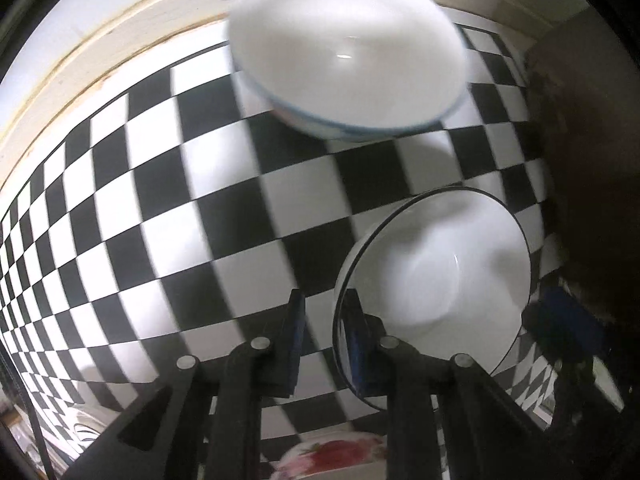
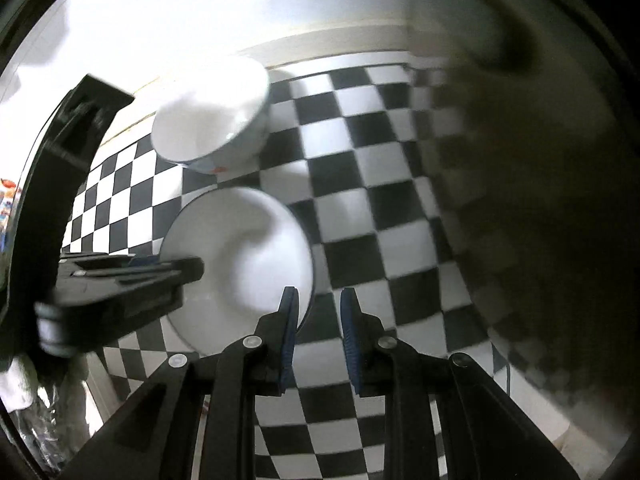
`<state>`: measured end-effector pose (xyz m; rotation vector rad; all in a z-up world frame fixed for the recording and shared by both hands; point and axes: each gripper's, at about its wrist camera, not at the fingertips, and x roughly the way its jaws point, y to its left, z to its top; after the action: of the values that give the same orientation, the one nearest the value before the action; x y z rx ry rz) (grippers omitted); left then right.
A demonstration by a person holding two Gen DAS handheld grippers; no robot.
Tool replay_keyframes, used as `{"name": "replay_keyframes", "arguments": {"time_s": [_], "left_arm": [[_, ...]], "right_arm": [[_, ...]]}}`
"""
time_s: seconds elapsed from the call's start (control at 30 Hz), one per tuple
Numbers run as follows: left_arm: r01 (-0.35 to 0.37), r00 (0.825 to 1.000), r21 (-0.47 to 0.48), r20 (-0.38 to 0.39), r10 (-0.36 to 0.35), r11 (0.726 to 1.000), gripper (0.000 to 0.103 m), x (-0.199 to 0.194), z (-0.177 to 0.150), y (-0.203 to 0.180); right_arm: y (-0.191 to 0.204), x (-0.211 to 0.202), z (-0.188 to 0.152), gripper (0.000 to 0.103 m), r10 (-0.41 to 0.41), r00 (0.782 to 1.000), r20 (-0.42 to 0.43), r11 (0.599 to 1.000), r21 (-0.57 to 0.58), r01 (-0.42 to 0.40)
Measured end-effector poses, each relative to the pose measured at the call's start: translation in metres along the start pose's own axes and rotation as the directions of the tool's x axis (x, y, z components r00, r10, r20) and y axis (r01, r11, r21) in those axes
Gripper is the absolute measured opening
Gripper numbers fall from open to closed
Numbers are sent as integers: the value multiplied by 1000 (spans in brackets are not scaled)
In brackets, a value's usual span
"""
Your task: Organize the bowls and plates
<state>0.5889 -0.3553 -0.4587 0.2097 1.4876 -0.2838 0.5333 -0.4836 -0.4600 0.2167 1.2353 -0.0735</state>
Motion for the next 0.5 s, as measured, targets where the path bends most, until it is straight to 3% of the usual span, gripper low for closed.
{"name": "replay_keyframes", "arguments": {"time_s": [0.37,0.5], "left_arm": [[29,1000,-55,0,-29,998,17,3,-2,32],[59,998,-75,-7,-59,995,17,3,-5,51]], "right_arm": [[49,42,36,23,-35,994,-105,982,-188,15],[50,57,45,13,-21,987,-161,981,-194,-10]]}}
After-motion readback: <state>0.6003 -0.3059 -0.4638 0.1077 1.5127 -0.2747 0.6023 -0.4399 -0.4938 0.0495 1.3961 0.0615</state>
